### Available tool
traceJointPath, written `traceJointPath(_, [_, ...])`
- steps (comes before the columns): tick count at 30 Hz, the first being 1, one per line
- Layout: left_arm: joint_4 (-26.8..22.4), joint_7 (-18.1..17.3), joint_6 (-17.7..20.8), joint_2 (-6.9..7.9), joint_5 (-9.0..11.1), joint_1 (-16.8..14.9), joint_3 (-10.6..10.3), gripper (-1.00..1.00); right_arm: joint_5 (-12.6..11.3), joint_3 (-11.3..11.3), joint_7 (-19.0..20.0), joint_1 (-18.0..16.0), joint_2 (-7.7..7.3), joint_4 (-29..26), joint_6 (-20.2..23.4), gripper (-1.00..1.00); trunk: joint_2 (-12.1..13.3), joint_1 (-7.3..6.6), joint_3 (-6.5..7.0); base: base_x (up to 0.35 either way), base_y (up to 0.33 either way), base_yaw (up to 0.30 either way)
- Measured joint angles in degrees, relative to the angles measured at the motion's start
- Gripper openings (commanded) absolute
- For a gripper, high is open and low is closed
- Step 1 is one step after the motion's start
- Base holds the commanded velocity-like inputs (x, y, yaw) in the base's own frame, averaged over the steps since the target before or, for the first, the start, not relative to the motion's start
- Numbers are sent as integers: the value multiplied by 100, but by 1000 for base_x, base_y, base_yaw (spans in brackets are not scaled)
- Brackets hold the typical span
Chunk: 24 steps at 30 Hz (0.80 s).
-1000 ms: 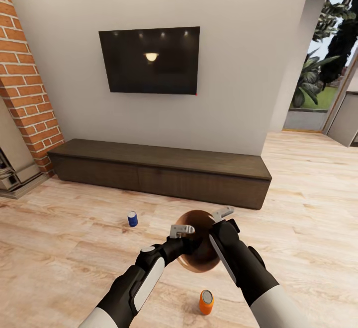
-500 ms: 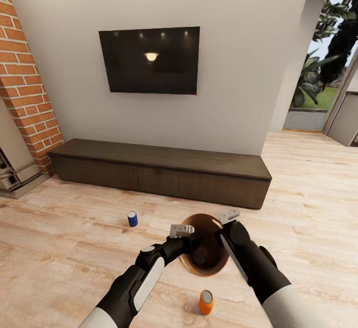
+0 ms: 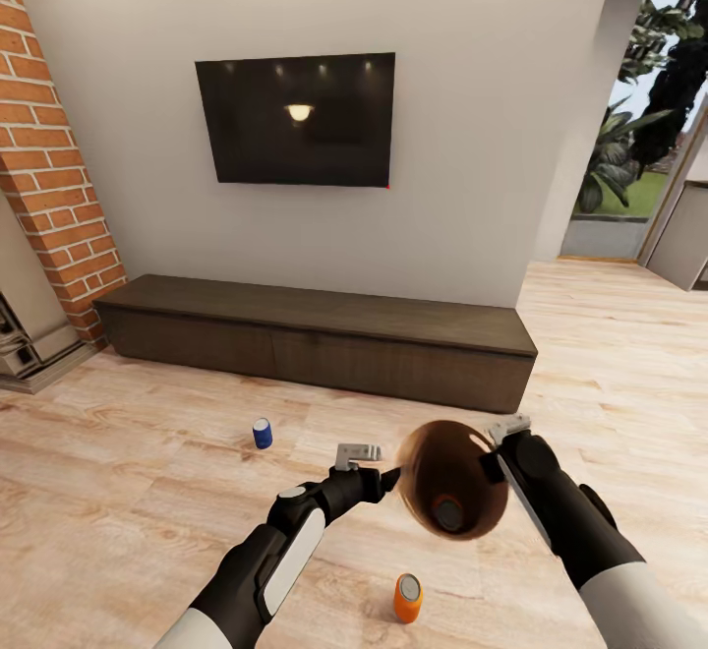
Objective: Put the three can of soda from the living room inside the tash can in the kitchen.
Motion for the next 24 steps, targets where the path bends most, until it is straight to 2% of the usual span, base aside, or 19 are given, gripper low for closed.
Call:
traceJointPath(1, [-3, -4, 0, 1, 0, 0, 0, 100, -52, -108, 143, 0, -98, 2, -1, -100, 0, 0, 0, 0, 0, 0])
traceJointPath(4, [-4, -9, 0, 2, 0, 0, 0, 100, 48, -356, 443, -2, -285, 2, 0, -100, 0, 0, 0, 0, 0, 0])
traceJointPath(5, [-5, -10, 0, 2, 0, 0, 0, 100, 18, -439, 560, -1, -388, 6, 0, -100, 0, 0, 0, 0, 0, 0])
traceJointPath(9, [-6, -10, 0, 2, 0, 0, 0, 100, 76, -546, 790, -1, -651, 21, -2, -100, 0, 0, 0, 0, 0, 0])
traceJointPath(11, [-6, -11, 0, 2, 0, 0, 0, 100, 92, -581, 882, -1, -725, 28, -3, -100, 0, 0, 0, 0, 0, 0])
traceJointPath(13, [-5, -8, 0, 4, 0, 0, 0, 100, -73, -780, 1018, -2, -839, 43, 0, -100, 0, 0, 0, 0, 0, 0])
traceJointPath(17, [9, -8, 2, 9, 0, 0, 0, 100, 67, -1052, 1052, 0, -1001, 121, -1, -100, 0, 0, 0, 0, 0, 0])
traceJointPath(19, [16, 3, 8, 8, 0, 0, 1, 100, 194, -1115, 1035, 1, -1057, 199, -6, -100, 0, 0, 0, 0, 0, 0])
traceJointPath(21, [24, 19, 26, 6, 0, 0, 0, 100, 181, -1153, 1028, -3, -1097, 351, -6, -100, 0, 0, 0, 0, 0, 0])
traceJointPath(24, [99, 121, 75, 2, 0, -5, 0, 100, -2, -1199, 1017, -42, -1143, 774, 0, -100, 0, 0, 0, 0, 0, 0])
